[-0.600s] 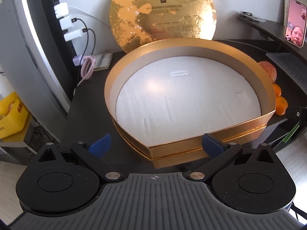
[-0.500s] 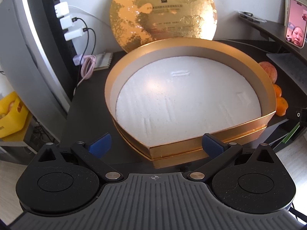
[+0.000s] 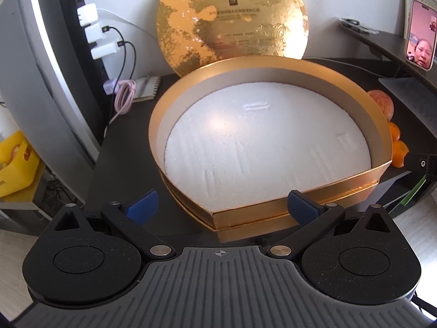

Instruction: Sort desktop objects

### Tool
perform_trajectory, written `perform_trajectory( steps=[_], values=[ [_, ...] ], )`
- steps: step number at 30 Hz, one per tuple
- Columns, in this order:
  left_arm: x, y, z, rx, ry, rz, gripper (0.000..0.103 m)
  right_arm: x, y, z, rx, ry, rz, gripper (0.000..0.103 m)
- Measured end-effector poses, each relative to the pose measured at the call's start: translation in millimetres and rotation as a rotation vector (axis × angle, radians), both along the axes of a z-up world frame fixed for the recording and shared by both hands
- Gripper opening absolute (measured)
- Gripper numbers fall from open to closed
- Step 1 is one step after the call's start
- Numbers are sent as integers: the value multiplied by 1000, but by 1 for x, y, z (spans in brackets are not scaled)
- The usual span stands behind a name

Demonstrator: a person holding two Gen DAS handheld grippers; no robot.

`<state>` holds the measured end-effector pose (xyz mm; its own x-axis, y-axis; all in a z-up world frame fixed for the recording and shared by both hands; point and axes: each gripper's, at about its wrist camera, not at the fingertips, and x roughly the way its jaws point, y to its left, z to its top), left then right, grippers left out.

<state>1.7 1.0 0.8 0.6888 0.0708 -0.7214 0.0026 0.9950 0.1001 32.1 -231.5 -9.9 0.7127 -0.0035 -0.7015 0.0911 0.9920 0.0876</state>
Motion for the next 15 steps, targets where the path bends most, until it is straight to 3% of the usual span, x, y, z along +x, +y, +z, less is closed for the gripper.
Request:
perform_trajectory(
  steps=[15],
  values=[
    [-1, 0, 1, 2, -3, 1, 103, 1, -1, 1, 0, -3, 7, 103]
  ],
)
